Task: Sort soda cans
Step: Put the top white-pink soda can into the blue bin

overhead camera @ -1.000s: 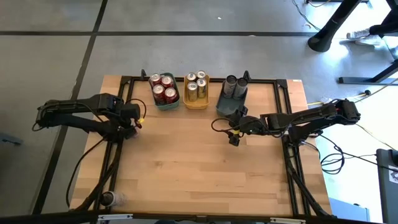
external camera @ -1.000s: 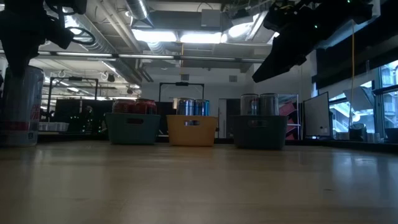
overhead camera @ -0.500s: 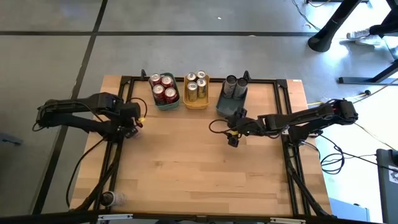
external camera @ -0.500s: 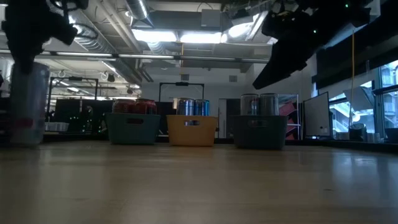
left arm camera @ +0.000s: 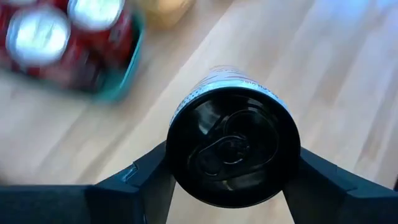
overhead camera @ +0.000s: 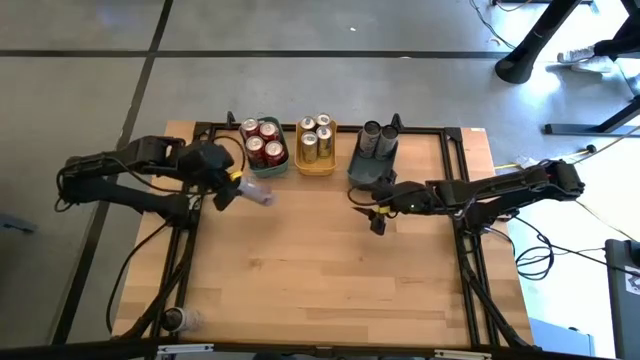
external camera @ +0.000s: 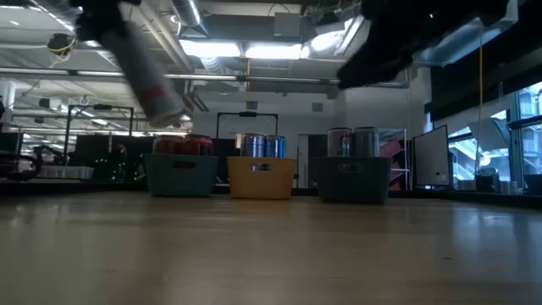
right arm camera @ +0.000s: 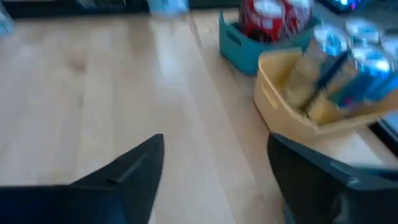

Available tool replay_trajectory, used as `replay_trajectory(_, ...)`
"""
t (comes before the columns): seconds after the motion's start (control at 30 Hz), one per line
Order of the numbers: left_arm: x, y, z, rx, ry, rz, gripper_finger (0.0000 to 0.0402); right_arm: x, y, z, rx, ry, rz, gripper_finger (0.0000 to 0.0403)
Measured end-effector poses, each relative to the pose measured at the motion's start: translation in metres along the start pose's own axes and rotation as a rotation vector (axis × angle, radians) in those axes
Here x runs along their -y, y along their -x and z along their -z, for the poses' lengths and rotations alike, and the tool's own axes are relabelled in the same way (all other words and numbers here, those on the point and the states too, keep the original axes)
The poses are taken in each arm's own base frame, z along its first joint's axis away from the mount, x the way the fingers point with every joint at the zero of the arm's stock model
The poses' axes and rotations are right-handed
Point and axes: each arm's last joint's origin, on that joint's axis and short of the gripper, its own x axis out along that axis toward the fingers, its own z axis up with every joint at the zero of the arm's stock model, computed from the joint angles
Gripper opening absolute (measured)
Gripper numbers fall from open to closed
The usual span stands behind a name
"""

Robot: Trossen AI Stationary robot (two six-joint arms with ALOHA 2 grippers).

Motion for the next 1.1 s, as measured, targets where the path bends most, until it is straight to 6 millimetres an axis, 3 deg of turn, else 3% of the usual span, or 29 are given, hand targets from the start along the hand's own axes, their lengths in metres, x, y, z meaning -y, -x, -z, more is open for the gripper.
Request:
replay_trajectory(0.23, 0.026, -0.015, -0.024, 0.127, -0.108, 0.098, 0.0232, -0.003, 0.000, -0.019, 0.189, -0.007, -0.037, 0.0141)
replay_trajectory(0.5, 0.056, -0.038, -0.051, 0.283, -0.234, 0.190, 0.0233, -0.009, -0.019, -0.024, 0.300, -0.003, -0.032, 0.0013)
replay_trajectory(1.1, 0.080, -0.056, -0.076, 0.501, -0.328, 0.237, 0.0234, -0.019, -0.052, -0.009, 0.267, -0.044, -0.047, 0.0002)
